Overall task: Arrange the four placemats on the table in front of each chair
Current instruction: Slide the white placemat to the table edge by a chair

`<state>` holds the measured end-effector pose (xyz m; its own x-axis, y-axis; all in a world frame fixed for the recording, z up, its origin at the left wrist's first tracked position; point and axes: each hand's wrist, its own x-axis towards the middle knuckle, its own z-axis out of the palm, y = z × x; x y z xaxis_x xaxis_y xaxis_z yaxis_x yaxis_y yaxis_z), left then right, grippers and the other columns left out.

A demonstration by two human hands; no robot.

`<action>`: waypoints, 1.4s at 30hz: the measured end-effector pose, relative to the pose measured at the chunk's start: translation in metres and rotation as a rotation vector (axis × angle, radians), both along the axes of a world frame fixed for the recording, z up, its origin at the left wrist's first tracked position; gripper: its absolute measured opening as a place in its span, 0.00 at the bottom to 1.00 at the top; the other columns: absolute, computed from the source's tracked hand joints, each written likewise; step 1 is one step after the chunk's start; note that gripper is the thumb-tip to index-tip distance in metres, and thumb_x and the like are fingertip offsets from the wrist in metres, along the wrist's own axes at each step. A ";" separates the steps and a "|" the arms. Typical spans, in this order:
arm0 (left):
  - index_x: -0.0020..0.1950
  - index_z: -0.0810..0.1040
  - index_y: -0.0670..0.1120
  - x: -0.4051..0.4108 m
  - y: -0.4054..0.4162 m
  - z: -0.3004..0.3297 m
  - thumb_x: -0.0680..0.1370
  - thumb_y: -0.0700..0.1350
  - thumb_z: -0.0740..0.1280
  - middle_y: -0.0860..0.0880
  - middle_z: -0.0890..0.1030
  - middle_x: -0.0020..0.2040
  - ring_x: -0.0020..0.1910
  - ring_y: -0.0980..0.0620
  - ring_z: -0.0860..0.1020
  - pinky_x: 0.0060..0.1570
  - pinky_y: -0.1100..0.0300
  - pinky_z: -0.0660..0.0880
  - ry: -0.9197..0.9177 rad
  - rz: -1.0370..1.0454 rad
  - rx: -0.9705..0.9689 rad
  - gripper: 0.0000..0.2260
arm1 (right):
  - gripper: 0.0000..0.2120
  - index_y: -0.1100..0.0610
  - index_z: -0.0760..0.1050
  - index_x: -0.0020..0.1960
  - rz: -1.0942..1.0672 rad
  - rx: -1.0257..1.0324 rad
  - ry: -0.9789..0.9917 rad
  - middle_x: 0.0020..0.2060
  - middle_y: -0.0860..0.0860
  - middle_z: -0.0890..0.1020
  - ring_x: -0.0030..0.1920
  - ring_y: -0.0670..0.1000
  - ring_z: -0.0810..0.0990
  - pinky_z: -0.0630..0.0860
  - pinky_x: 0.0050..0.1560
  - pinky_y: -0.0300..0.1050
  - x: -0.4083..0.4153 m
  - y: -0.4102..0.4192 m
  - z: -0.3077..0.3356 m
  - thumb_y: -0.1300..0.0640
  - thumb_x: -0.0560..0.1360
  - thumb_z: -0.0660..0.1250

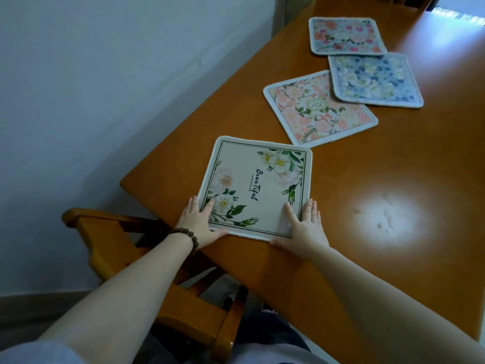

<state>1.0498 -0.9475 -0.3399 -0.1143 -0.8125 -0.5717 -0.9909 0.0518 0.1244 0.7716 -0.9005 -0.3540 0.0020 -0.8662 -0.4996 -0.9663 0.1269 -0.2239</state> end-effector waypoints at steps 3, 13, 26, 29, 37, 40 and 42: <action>0.78 0.41 0.57 0.002 0.010 0.003 0.72 0.71 0.57 0.40 0.41 0.78 0.76 0.43 0.41 0.73 0.49 0.45 -0.030 -0.014 0.013 0.42 | 0.55 0.45 0.34 0.76 0.116 0.008 0.024 0.73 0.64 0.31 0.72 0.62 0.27 0.35 0.73 0.57 -0.012 -0.020 0.004 0.25 0.64 0.63; 0.78 0.46 0.54 -0.010 0.048 0.019 0.76 0.68 0.52 0.41 0.49 0.78 0.77 0.45 0.48 0.74 0.49 0.44 -0.104 -0.233 0.085 0.36 | 0.39 0.45 0.44 0.78 0.366 -0.005 0.122 0.77 0.60 0.42 0.76 0.59 0.39 0.41 0.74 0.55 -0.040 -0.088 0.027 0.43 0.76 0.64; 0.78 0.45 0.54 0.032 -0.083 0.037 0.74 0.70 0.53 0.44 0.52 0.78 0.76 0.45 0.50 0.72 0.46 0.51 0.008 -0.345 -0.355 0.38 | 0.44 0.44 0.31 0.75 -0.265 -0.287 0.040 0.72 0.59 0.27 0.71 0.57 0.24 0.31 0.71 0.53 0.059 -0.008 0.008 0.27 0.72 0.52; 0.78 0.43 0.55 0.042 -0.118 0.030 0.73 0.71 0.54 0.45 0.45 0.79 0.77 0.45 0.45 0.73 0.45 0.48 0.028 -0.377 -0.318 0.40 | 0.46 0.47 0.31 0.75 -0.438 -0.274 0.034 0.72 0.60 0.27 0.71 0.57 0.24 0.33 0.73 0.55 0.097 0.002 0.004 0.27 0.72 0.52; 0.77 0.42 0.57 0.054 -0.180 -0.006 0.71 0.72 0.58 0.47 0.42 0.79 0.77 0.47 0.43 0.73 0.44 0.46 0.040 -0.379 -0.152 0.43 | 0.47 0.51 0.29 0.75 -0.639 -0.132 0.034 0.73 0.64 0.31 0.73 0.61 0.29 0.33 0.73 0.56 0.154 -0.005 -0.016 0.26 0.71 0.48; 0.77 0.42 0.57 0.051 -0.187 -0.019 0.70 0.72 0.59 0.48 0.41 0.79 0.77 0.46 0.42 0.73 0.44 0.45 0.069 -0.350 -0.103 0.44 | 0.46 0.51 0.30 0.76 -0.655 -0.115 0.050 0.73 0.64 0.31 0.73 0.61 0.29 0.33 0.73 0.56 0.160 -0.008 -0.021 0.26 0.71 0.46; 0.78 0.42 0.57 0.050 -0.187 -0.026 0.70 0.73 0.58 0.48 0.41 0.78 0.76 0.46 0.41 0.72 0.45 0.43 0.072 -0.353 -0.129 0.44 | 0.46 0.51 0.30 0.75 -0.653 -0.103 0.068 0.73 0.64 0.31 0.73 0.61 0.28 0.33 0.73 0.56 0.158 -0.010 -0.022 0.25 0.71 0.45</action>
